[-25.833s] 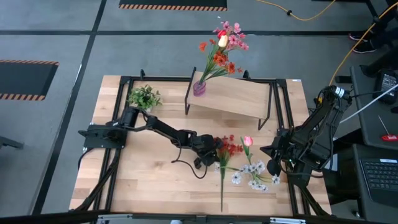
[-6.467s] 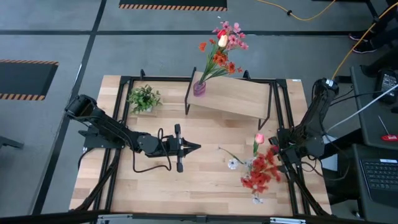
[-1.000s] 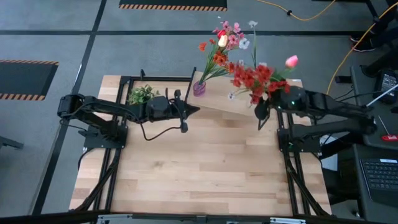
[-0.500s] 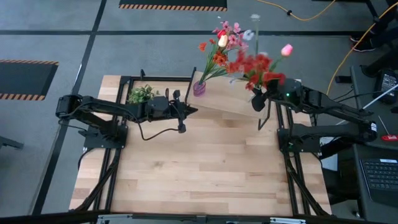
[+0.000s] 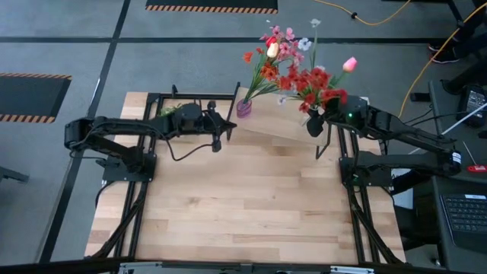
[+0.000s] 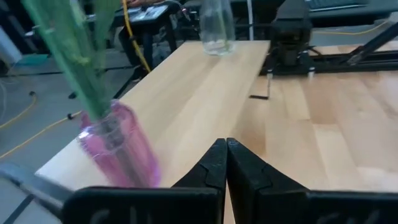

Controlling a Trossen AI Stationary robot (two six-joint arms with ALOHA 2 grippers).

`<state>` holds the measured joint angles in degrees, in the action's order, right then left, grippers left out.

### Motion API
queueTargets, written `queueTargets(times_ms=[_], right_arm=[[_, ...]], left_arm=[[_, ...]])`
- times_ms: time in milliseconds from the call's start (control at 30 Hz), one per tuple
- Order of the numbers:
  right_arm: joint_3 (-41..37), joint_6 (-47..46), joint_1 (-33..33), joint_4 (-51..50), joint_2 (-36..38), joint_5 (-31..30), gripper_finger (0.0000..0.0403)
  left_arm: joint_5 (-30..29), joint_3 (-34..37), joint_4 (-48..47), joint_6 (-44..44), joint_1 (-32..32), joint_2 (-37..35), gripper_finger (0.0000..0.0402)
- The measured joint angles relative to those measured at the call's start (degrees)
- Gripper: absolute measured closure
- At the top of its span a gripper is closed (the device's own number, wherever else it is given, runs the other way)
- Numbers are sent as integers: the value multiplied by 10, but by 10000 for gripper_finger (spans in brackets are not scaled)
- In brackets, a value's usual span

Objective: Pick and place flowers into a vace then onto a shelf
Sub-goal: Put the transparent vase with the flowers on the shelf

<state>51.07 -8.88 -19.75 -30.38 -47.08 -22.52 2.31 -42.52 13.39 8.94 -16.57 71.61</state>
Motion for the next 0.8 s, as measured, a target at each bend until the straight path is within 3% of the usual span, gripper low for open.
queueTargets(times_ms=[233,500,800], right_arm=[[-47,21,0,67,19,22,217],[-54,19,-12,56,50,20,217],[-55,2,-18,36,35,21,217]], left_arm=[[12,0,0,8,-14,0,400],[27,0,0,8,-13,0,397],[27,0,0,8,-12,0,397]])
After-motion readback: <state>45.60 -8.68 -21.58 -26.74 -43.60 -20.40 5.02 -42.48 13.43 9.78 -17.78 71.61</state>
